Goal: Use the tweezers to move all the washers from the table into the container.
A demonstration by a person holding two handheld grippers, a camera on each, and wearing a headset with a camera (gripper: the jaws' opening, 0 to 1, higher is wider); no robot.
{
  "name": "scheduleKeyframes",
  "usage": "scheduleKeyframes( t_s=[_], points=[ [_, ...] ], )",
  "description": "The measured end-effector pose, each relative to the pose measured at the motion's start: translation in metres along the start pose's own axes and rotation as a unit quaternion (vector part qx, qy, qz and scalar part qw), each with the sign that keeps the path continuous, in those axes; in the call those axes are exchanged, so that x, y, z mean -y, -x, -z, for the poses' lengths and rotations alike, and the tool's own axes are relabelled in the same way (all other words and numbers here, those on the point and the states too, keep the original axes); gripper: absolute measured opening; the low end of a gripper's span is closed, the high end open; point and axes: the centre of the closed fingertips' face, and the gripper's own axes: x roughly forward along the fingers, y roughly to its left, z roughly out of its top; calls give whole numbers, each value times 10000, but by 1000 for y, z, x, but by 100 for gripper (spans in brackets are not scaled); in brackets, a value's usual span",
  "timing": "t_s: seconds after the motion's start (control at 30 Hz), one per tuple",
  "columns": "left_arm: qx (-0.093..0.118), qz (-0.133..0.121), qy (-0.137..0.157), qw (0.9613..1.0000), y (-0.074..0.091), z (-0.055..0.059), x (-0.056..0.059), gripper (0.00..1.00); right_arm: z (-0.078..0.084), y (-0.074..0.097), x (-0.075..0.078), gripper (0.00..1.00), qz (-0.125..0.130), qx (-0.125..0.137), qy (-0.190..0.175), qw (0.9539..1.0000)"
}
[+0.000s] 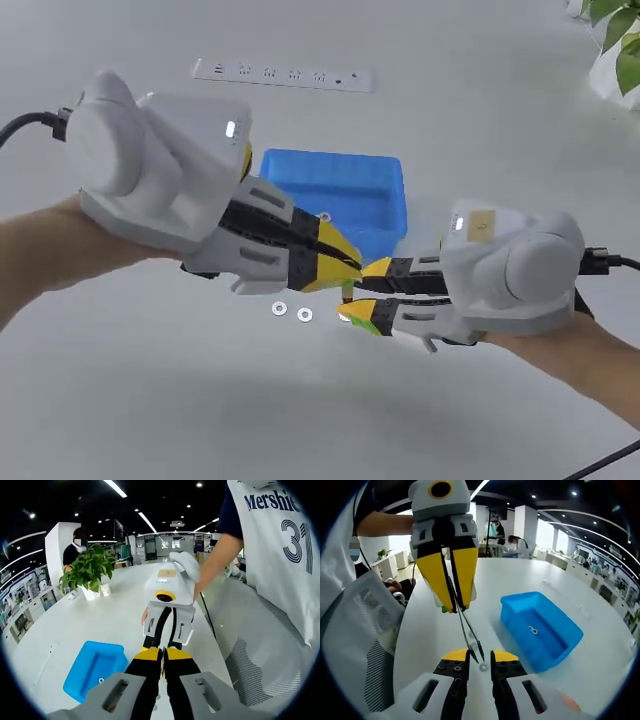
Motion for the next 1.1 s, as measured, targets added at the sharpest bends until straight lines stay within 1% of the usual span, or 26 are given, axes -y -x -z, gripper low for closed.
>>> scheduleKeyframes(
  t_s=[0.1,0.2,0.5,0.7,1.0,1.1],
  points=[
    [-12,24,76,10000,-3,5,0,5,6,-2,-2,17,-31,-32,-36,10000],
    [-48,41,64,10000,-5,7,2,5,9,-4,-2,17,-37,-30,-129,9999],
    [-85,0,114,9999,-6,12,-3,5,11,-8,0,17,-67,7,-243,9997],
    [-86,14,181,9998,-7,15,-4,5,15,-10,0,17,-86,-11,-252,9996],
    [-103,36,124,9999,-10,15,-1,5,16,-10,0,17,-98,0,-292,9995],
    [-89,13,114,9999,-11,15,-3,5,17,-10,1,17,-79,16,-309,9995]
  ],
)
